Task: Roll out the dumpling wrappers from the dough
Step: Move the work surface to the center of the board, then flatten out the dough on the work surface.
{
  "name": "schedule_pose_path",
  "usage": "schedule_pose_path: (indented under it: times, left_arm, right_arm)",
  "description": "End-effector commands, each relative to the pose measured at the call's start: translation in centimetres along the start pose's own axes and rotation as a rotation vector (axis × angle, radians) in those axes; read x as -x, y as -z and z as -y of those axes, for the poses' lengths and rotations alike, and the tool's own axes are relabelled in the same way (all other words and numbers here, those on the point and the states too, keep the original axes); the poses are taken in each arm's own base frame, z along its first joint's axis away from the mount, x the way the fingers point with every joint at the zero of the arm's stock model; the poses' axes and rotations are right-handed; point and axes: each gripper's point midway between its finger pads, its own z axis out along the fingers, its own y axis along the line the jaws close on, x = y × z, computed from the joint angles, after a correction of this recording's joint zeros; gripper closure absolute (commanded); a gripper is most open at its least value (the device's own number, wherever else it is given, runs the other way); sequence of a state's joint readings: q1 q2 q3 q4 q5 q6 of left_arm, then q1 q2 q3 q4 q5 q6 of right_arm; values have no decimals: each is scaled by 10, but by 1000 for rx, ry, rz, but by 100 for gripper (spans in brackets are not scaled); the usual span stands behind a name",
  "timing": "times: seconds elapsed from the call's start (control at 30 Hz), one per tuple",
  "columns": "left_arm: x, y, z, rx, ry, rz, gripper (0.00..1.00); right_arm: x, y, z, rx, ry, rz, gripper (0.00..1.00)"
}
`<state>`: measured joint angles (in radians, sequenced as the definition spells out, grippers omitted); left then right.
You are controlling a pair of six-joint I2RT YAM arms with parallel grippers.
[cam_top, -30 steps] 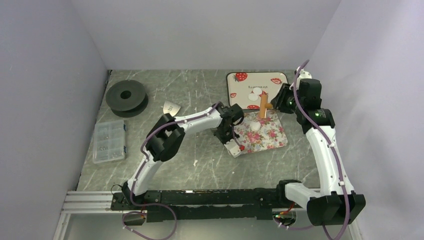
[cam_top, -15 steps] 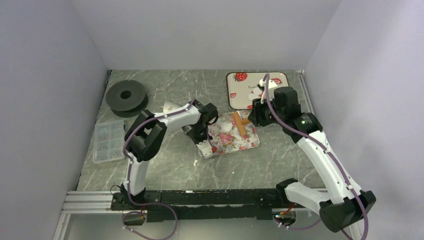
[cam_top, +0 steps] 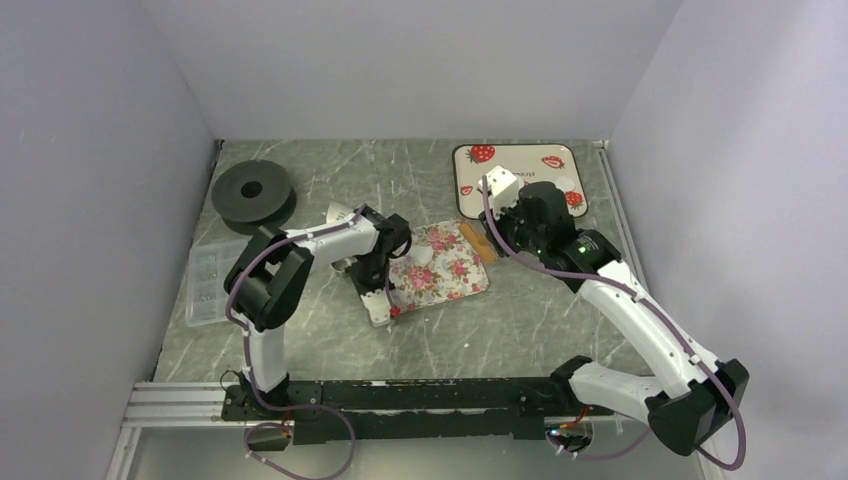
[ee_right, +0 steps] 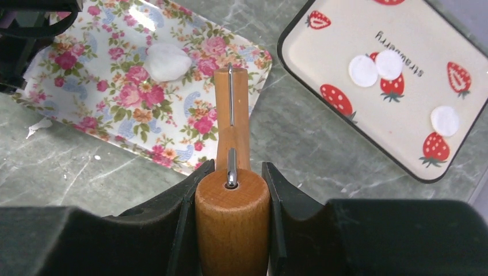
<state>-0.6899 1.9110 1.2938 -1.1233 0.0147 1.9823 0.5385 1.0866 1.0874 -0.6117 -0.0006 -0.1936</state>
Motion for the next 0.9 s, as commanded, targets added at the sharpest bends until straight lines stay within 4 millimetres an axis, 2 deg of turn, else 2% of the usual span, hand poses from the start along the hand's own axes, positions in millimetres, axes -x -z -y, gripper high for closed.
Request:
schedule_pose_path:
  times: [0.0,0.07,0.1,0.23,0.33,0.5,0.57,0.63,0.77,0.87]
  left_arm:
    - [15,-9,37,-142,-152,70,100]
    - [14,-8,33,-127,-140,59,100]
    - [12,-7,28,-107,-119,53,97]
    - [11,8,14,-31,3,90,74]
    - [4,34,1,58,90,97,66]
    - [6,98,-30,251,262,199,59]
    - [6,117,-42,311,379,263,58]
    - [-3,129,-58,384,550,332,57]
    - [-38,119,-78,473,980,478,56]
    - [-72,102,-88,549,1201,515,54]
  right_arm:
    - [50,12,6,-16,73,228,100]
    - [50,9,6,-19,69,233,100]
    - [50,7,7,-20,66,230,100]
    - [53,5,7,-21,56,236,100]
    - [56,5,8,-26,49,246,100]
    - [61,4,7,-19,43,266,100]
    - [61,2,6,-15,50,268,100]
    - [61,2,5,-12,64,274,100]
    - [59,3,10,-31,95,262,100]
    - [57,3,10,-32,112,250,100]
